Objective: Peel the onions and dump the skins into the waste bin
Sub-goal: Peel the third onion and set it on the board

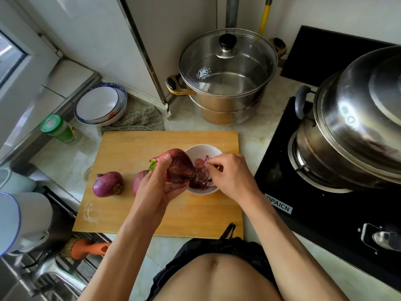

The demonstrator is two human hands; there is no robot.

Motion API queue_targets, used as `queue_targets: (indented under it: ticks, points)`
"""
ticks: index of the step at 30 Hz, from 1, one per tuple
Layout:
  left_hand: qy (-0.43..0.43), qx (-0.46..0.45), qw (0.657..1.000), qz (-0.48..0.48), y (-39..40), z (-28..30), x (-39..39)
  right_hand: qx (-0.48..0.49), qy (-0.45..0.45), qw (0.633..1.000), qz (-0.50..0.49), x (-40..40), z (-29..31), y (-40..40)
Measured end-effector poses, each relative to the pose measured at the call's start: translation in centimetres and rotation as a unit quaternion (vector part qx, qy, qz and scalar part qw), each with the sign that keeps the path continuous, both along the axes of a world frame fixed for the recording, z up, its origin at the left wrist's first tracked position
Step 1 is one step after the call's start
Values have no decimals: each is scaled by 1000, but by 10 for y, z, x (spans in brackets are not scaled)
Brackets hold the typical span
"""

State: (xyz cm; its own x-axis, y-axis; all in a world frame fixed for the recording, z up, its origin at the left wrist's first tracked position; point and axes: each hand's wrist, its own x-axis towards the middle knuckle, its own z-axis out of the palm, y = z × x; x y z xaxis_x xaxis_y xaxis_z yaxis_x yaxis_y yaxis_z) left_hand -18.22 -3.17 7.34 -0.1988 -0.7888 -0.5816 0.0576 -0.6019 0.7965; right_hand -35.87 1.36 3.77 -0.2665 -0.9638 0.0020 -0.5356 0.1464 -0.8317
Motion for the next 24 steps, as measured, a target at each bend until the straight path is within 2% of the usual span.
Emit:
queue_targets:
  ticks: [8, 14, 17, 20, 24]
  points:
    - [76, 27, 997, 8, 3, 5, -2, -39, 33, 998, -31, 1, -2, -1]
    - [66, 22, 998, -8, 2, 4, -2, -48, 1, 997, -64, -1, 0, -1]
    - [55, 20, 998, -16, 3, 4, -2, -51, -77, 995, -49, -1, 3, 1]
    - [43, 10, 999, -28, 3, 4, -3, 12, -202, 979, -10, 0, 7, 1]
    - [24, 16, 998, -52, 5, 4, -6, 55, -245, 967, 50, 6, 4, 1]
